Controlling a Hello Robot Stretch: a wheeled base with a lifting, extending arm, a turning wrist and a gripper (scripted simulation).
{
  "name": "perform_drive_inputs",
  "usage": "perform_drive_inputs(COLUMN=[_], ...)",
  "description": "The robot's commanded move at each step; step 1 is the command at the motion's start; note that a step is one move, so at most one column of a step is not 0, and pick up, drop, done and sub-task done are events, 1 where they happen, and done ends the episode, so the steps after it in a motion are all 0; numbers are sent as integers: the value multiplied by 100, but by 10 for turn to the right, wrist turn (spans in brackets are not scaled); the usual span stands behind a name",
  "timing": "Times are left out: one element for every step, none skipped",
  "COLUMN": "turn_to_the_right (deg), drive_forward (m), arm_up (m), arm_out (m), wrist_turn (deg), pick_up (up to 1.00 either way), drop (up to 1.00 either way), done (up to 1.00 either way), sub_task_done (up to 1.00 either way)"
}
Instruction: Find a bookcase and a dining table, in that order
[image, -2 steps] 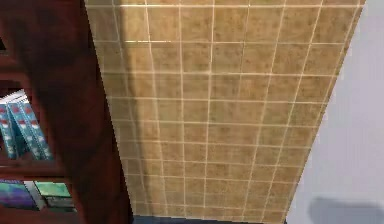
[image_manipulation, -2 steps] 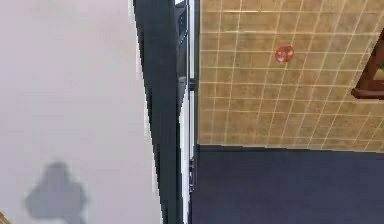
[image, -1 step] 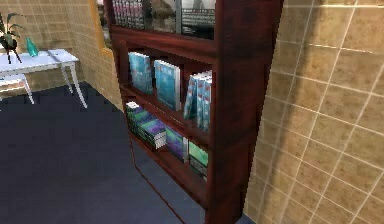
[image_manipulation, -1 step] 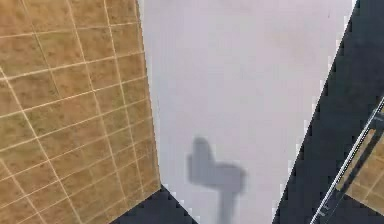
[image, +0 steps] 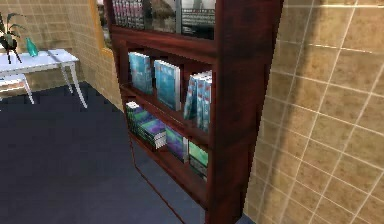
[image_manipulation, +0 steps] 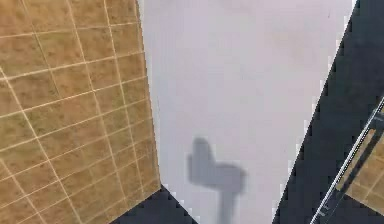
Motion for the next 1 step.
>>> perform_drive_inputs(turn_to_the_right=[-390], drive_forward=[0], arm_up=[0], arm_out=[0], wrist_turn=[0], pick_up=[0], drop=[0], done=[0], sub_task_done=[0])
